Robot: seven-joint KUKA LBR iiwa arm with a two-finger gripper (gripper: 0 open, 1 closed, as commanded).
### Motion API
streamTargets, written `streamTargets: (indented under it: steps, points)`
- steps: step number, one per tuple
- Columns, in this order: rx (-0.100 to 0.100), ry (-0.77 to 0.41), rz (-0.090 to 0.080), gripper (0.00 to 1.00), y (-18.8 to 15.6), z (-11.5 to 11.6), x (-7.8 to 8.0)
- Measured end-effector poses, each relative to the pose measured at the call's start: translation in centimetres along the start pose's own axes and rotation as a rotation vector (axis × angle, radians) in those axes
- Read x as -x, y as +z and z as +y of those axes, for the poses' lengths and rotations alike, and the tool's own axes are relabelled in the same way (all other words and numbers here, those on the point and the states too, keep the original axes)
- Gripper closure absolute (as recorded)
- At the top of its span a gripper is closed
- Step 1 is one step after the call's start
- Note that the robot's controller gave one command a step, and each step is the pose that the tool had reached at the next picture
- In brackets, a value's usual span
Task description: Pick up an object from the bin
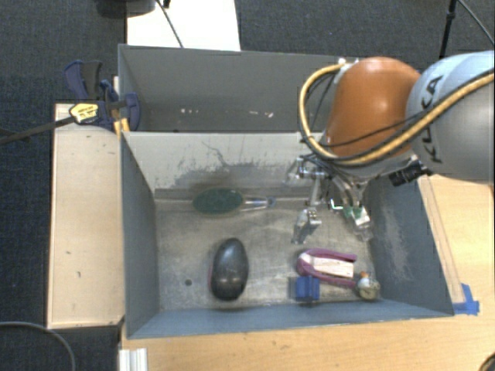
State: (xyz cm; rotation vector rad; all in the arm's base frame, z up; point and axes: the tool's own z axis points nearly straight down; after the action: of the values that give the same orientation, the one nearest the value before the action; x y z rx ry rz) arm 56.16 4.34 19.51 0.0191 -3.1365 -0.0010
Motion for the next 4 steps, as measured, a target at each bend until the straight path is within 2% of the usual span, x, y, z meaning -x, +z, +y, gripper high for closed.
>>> streamTargets:
  steps: [1, 2, 3, 4]
  points:
    - [0.007, -0.055, -0.002, 0.0, 12.1, -10.9, -4.6]
    - [-0.001, 0.073, -0.005, 0.0, 9.4, -12.7, -7.0]
    - [0.002, 0.042, -0.003, 0.0, 8.7, -8.1, -8.2]
    - [0.001, 0.096, -0.016, 0.0, 12.4, -11.3, -8.2]
